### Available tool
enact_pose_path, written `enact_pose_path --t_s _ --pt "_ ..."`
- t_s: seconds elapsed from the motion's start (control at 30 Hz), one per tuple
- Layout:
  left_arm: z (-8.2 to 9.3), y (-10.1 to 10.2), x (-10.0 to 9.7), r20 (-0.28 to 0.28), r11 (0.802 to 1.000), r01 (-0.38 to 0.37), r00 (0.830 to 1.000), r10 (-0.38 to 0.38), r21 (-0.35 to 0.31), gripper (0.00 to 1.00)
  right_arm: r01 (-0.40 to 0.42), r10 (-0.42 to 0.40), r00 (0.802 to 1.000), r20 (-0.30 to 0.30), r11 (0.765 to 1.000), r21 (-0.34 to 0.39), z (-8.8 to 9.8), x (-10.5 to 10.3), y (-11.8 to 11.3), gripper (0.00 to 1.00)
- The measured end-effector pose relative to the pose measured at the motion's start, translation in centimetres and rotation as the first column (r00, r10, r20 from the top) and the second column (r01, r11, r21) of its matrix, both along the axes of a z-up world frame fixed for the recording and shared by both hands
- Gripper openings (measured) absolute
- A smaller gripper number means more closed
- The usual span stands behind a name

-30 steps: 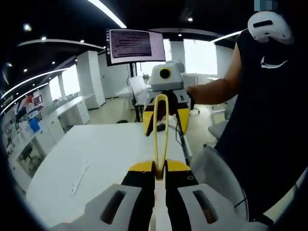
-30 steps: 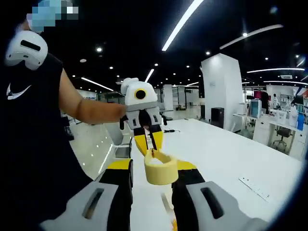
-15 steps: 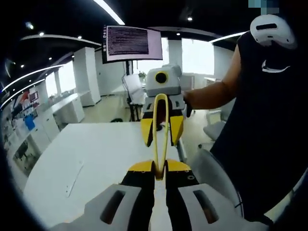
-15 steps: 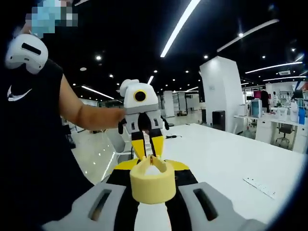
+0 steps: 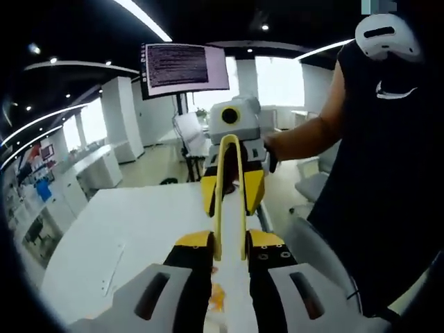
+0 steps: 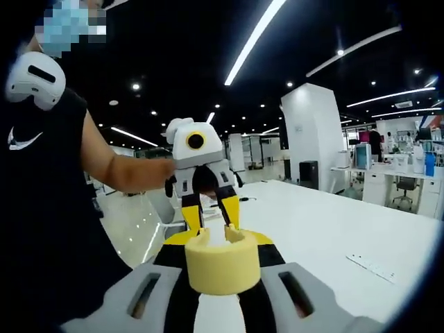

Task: Place the target food into the container with the food tongs after gripping and lifting it, then release it inside without dropping or visibly crushing the food.

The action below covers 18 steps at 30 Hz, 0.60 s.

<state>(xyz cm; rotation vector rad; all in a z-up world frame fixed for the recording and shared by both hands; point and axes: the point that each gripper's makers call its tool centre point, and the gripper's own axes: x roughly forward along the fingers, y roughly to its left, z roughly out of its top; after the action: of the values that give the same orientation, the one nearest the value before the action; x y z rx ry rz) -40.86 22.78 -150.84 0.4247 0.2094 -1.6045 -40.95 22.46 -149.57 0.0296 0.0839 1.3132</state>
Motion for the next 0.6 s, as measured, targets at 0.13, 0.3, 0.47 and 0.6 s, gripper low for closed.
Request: enact_pose_path --t_s 0.13,0.3,0.47,0.6 --pt "-0.1 0.4 0.5 -0.026 0.999 -0.027 0.999 0.026 -0.018 0.21 0.009 -0.009 1.0 0.0 1.0 0.015 0.4 0.2 0.0 0.19" --pt "-0.2 0.6 0.9 -0.097 0.994 -0.072 0.993 0.065 -0.076 0.24 0.015 -0.015 1.0 -0.001 0.999 0.049 0.9 0.3 -0.1 0.19" --pt "0.4 0.5 0.4 -0.11 0.991 -0.075 0.992 0.063 -0.109 0.14 0.009 -0.009 1.0 -0.008 0.997 0.079 1.1 0.4 -0.2 0.18" --pt "0.5 0.7 -0.1 -0.111 0.993 -0.059 0.993 0.048 -0.102 0.04 -0.02 0.019 0.999 0.027 0.999 0.045 0.6 -0.3 0.1 0.17"
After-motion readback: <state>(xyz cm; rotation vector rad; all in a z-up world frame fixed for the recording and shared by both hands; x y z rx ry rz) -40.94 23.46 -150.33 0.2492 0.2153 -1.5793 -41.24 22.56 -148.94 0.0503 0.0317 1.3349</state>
